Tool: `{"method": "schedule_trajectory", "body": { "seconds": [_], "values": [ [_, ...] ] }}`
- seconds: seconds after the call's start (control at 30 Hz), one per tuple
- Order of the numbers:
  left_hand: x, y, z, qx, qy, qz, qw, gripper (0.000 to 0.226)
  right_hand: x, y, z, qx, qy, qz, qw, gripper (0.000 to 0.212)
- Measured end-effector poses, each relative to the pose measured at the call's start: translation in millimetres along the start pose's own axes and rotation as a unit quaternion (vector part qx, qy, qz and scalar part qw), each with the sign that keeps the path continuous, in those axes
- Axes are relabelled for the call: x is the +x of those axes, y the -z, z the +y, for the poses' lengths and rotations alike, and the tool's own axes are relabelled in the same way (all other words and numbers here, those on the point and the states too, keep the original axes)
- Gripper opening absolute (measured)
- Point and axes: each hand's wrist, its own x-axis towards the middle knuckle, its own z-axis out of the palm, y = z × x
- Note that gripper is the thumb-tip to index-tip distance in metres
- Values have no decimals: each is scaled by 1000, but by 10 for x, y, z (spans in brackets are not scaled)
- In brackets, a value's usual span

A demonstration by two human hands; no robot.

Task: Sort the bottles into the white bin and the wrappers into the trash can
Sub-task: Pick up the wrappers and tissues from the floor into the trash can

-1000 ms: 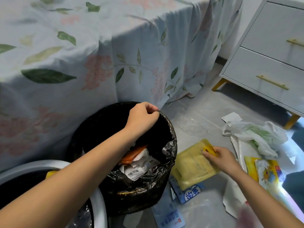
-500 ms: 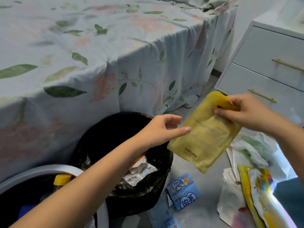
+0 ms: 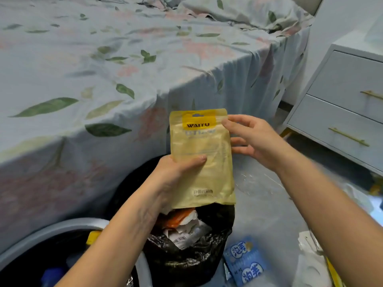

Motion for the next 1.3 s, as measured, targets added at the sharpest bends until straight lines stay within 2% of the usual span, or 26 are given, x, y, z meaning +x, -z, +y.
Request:
{"method": "schedule_trajectory", "body": {
  "seconds": [0.13, 0.23, 0.33, 0.43, 0.53, 0.63, 0.73, 0.8, 0.9, 0.97, 1.03, 1.13, 1.23, 1.3],
  "values": [
    [25, 146, -7, -35, 4, 46, 998, 11, -102, -223, 385, 34, -60, -42, 997, 39],
    [7, 194, -40, -23, 8, 68, 997, 17, -181, -365, 541, 61, -61, -65, 994, 43],
    [-41, 265, -98, 20, 19, 49, 998, 22, -251, -465, 645, 95, -47, -66, 992, 33],
    [-74, 391, -96, 121, 33, 23, 992, 31, -293, -482, 758, 122, -40, -49, 991, 25],
    [-88, 486, -31, 106, 43, 1, 993, 33, -346, -448, 830, 133, -43, -25, 990, 21],
    [-135, 517, 48, 55, 96, -31, 993, 52, -402, -413, 837, 113, -19, -47, 992, 18],
    [-145, 488, 59, 80, 147, -51, 985, 73, -427, -390, 793, 56, 13, -41, 998, 12],
    [-159, 441, 56, 115, 170, -68, 976, 77, -419, -378, 779, 0, 48, -33, 998, 10],
    [-191, 436, 75, 121, 192, -79, 971, 82, -393, -344, 801, -90, 97, -25, 991, 28],
    [-208, 473, 91, 113, 205, -96, 967, 80, -368, -310, 854, -143, 131, -17, 981, 39],
    [-219, 463, 79, 119, 211, -113, 964, 67, -347, -295, 888, -192, 165, -8, 967, 45],
    [-209, 405, -16, 163, 165, -67, 970, 49, -337, -299, 859, -209, 190, -11, 959, 52],
    [-202, 404, -83, 192, 113, -26, 975, 50, -359, -303, 789, -116, 141, -42, 982, 40],
    [-170, 438, -110, 218, 68, -8, 974, 47, -379, -279, 751, 9, 63, -104, 993, 26]
  ]
}}
